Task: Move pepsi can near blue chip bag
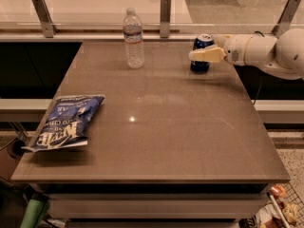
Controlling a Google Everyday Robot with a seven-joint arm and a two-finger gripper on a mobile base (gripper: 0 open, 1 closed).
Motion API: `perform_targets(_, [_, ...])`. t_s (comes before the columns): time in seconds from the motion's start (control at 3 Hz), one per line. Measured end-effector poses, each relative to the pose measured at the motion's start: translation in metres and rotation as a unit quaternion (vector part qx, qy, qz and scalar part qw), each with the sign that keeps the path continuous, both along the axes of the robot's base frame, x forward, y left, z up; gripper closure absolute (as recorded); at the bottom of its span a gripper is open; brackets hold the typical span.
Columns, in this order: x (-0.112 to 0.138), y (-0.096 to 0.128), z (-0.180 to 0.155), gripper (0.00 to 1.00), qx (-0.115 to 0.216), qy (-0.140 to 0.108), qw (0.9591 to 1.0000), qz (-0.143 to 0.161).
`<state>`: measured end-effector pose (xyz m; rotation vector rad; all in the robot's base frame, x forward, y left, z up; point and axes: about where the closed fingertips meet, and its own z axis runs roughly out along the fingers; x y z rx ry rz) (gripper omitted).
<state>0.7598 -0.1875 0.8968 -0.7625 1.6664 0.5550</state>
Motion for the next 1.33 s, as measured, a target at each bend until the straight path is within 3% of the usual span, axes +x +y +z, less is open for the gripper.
perform_targets(1.0, [0.0015, 0.0087, -0.0024, 0.87, 0.000, 0.002, 1.0000, 0.006])
perform_targets(1.33, [0.0019, 0.0117, -0.0032, 1.00, 0.001, 0.003, 1.0000, 0.008])
